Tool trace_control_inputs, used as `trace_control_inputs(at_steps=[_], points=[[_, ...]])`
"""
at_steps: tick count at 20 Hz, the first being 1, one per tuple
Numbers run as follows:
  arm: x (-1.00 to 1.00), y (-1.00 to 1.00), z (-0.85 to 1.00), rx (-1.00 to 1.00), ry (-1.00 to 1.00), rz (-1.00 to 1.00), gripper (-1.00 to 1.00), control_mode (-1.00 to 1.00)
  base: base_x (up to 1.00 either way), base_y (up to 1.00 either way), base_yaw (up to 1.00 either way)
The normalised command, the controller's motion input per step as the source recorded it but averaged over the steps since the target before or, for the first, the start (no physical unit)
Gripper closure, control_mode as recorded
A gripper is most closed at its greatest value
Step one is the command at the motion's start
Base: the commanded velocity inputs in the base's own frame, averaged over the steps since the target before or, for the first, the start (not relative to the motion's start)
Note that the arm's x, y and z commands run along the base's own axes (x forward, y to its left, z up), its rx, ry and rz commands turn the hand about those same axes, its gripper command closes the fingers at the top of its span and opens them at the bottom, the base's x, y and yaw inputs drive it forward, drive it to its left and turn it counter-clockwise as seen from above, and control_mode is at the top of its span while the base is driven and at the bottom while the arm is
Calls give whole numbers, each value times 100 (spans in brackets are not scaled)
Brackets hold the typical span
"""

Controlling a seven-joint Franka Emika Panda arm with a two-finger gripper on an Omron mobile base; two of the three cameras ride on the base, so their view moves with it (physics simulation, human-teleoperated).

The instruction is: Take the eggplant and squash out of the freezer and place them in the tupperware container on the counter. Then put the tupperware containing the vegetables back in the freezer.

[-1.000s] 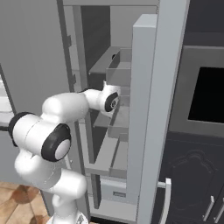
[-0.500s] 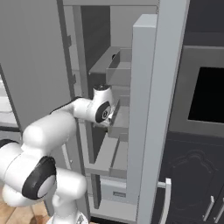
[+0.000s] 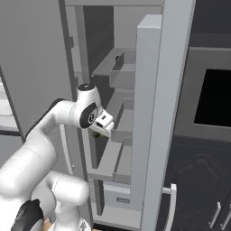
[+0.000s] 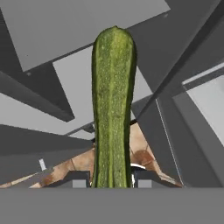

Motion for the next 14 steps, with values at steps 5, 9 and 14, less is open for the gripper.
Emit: trace_control_inputs(at_steps=[5,9,14], points=[[-80,38,64,0,-10,12,100,-100,0,0,0],[-91,33,61,0,-19,21,100,-100,0,0,0],[-77,26,63,0,-18,25,100,-100,0,0,0]])
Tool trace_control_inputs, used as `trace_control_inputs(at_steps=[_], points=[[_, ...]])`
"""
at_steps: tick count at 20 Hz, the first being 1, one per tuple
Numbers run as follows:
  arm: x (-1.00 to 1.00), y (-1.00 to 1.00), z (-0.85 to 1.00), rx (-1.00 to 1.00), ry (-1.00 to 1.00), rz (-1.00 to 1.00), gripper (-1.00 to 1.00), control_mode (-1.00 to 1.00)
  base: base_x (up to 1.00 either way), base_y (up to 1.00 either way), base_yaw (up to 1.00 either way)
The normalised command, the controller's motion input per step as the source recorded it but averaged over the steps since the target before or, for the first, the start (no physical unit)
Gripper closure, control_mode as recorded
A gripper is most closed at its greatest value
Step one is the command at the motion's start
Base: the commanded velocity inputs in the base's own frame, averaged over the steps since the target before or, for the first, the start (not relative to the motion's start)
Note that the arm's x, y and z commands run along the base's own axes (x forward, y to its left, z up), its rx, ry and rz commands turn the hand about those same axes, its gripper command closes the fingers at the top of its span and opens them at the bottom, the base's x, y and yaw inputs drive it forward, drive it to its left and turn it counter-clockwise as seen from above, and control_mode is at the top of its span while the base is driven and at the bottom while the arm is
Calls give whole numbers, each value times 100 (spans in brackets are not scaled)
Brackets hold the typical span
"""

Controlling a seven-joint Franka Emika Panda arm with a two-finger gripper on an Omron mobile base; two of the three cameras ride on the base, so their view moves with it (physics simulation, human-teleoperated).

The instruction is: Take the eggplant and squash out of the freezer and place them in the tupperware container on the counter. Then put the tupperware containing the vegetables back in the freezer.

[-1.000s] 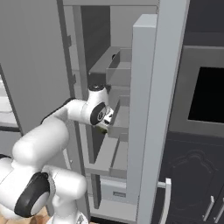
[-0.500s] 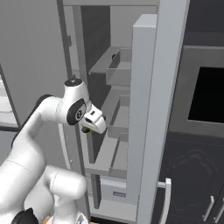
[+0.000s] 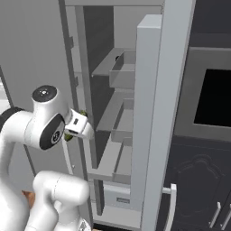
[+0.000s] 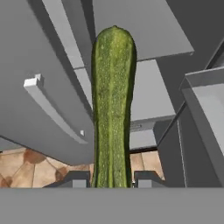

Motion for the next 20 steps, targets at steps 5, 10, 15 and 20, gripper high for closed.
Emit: trace_control_inputs(at_steps=[5,10,15,20], points=[[-53,36,80,0,-5,20,100,-100,0,0,0],[-23,25,52,-5,1,4,100,-100,0,0,0],[0,0,0,0,1,0,100,-100,0,0,0],[-1,0,0,0,0,0,100,-100,0,0,0]])
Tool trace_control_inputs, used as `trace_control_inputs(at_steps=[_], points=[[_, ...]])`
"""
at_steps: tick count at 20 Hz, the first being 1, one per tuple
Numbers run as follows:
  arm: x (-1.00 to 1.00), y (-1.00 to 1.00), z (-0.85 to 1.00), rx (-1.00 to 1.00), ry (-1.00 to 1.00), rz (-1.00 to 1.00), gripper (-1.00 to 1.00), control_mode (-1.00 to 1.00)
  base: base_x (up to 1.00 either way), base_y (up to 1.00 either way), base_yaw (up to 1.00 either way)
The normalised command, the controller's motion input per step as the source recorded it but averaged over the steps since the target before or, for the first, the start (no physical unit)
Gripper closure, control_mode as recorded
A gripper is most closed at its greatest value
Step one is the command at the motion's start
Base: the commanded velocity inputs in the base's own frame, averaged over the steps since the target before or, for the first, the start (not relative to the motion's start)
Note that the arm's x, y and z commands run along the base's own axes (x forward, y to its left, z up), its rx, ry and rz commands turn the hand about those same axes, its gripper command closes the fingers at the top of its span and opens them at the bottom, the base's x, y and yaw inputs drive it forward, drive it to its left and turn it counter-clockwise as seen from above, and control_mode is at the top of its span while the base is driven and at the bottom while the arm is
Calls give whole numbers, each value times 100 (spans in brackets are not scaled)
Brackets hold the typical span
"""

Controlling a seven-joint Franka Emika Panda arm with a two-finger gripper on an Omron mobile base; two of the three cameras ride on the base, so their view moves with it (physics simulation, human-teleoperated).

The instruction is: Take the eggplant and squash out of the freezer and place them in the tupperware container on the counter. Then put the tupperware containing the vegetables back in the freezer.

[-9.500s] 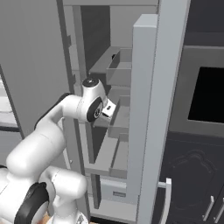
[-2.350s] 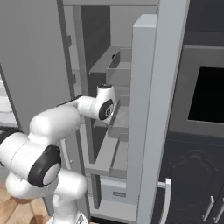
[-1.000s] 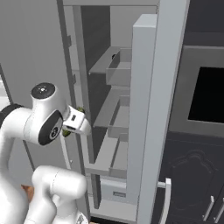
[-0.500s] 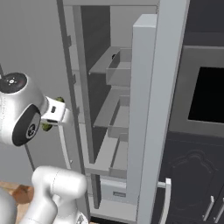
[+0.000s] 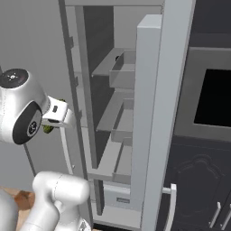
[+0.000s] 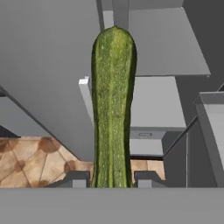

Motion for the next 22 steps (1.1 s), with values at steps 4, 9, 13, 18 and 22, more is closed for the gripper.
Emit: trace_control_inputs(at_steps=[4,9,13,18,22], points=[[-16,0,0,0,-1,0,100,-100,0,0,0],[0,0,0,0,0,0,100,100,-39,34,0],[0,0,0,0,0,0,100,100,-41,38,0],[0,0,0,0,0,0,100,100,-2,80,0],[0,0,0,0,0,0,100,100,-24,100,0]])
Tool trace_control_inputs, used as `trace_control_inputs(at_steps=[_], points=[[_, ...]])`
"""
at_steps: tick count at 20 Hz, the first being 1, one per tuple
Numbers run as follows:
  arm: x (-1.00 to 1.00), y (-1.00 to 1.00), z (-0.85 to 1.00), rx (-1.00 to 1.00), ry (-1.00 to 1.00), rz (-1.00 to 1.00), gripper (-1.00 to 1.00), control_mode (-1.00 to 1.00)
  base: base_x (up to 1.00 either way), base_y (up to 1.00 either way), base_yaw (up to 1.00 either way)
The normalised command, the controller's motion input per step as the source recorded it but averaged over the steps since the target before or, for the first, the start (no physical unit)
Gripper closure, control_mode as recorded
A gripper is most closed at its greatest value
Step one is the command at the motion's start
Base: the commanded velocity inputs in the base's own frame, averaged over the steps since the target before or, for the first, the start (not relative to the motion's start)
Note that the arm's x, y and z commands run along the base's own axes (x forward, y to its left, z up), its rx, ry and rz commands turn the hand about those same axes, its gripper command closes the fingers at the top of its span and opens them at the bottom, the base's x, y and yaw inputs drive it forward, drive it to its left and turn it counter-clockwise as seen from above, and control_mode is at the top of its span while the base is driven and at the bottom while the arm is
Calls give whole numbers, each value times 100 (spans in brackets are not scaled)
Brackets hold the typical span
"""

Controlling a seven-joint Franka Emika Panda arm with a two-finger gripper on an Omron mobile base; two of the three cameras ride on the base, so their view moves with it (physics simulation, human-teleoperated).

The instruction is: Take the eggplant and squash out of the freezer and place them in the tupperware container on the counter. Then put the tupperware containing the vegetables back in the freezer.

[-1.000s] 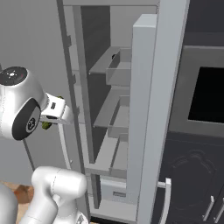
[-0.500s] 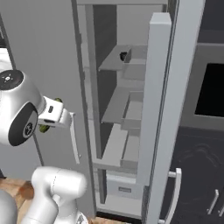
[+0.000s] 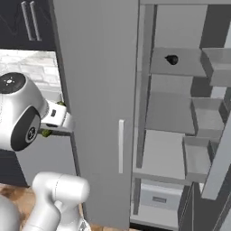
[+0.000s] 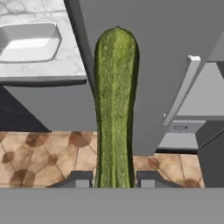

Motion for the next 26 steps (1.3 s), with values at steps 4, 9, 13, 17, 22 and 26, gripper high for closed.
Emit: trace_control_inputs(at_steps=[4,9,13,17,22,26], points=[[0,0,0,0,0,0,100,100,-37,100,0],[0,0,0,0,0,0,100,100,-15,100,-2],[0,0,0,0,0,0,100,100,6,100,-2],[0,0,0,0,0,0,100,100,68,86,-9],[0,0,0,0,0,0,100,100,68,62,-10],[0,0,0,0,0,0,100,100,26,6,-3]])
